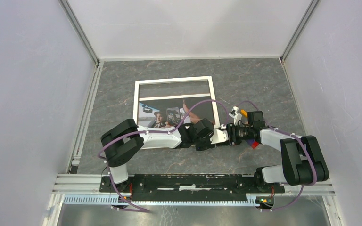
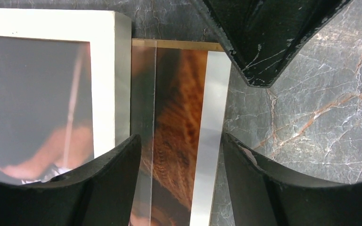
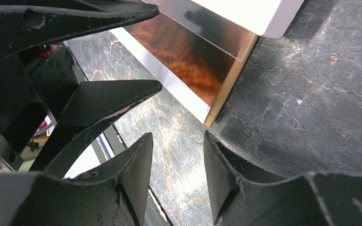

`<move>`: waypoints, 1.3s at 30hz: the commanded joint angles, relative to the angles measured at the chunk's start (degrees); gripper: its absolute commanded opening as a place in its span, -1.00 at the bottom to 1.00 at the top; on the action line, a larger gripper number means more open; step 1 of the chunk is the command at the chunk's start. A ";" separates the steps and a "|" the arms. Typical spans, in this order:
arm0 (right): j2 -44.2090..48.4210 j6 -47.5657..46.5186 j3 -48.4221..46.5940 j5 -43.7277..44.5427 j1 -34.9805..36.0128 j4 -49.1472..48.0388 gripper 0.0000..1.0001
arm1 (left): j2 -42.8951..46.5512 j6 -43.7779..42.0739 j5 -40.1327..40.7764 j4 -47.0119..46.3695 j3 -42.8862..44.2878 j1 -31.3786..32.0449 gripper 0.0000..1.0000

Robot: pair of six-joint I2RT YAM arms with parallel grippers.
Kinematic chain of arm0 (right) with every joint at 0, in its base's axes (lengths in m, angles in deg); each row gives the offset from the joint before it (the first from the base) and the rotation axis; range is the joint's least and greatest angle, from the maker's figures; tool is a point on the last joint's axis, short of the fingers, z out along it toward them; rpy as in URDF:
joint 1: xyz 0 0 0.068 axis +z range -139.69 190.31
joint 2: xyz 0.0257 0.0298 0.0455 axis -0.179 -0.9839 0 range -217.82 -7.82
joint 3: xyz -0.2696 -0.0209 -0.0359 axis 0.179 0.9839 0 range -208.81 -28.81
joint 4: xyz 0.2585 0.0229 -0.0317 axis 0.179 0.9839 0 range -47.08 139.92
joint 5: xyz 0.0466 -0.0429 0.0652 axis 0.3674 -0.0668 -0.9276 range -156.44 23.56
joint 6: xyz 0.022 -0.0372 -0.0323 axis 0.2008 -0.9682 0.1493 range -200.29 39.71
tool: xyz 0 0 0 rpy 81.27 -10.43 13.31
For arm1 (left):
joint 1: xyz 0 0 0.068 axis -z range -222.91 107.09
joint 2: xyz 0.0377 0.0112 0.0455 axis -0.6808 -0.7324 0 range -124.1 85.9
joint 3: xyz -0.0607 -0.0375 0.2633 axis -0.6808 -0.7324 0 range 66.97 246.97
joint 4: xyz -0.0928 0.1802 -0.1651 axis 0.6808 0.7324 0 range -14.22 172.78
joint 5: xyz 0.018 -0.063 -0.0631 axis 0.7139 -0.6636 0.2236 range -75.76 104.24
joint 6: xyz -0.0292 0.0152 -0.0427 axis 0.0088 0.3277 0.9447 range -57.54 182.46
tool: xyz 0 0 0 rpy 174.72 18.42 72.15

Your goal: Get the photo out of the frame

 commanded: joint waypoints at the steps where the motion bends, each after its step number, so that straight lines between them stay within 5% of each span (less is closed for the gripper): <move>1: -0.30 0.04 0.20 -0.62 -0.10 -1.39 -0.01 | 1.49 2.49 -0.29 -1.88 1.89 -0.41 0.38; 16: -1.26 1.12 0.20 -0.80 -0.12 -2.39 -0.03 | 2.94 3.30 -0.27 -2.30 2.08 -2.11 0.12; 35: -3.79 12.65 1.25 -3.48 -0.10 -13.71 -0.03 | 3.77 2.96 -1.71 -2.09 2.19 -3.34 0.05; 39: -6.63 14.40 0.06 -3.93 -0.11 -15.01 0.10 | 3.77 2.89 -2.05 -1.82 2.19 -3.55 0.05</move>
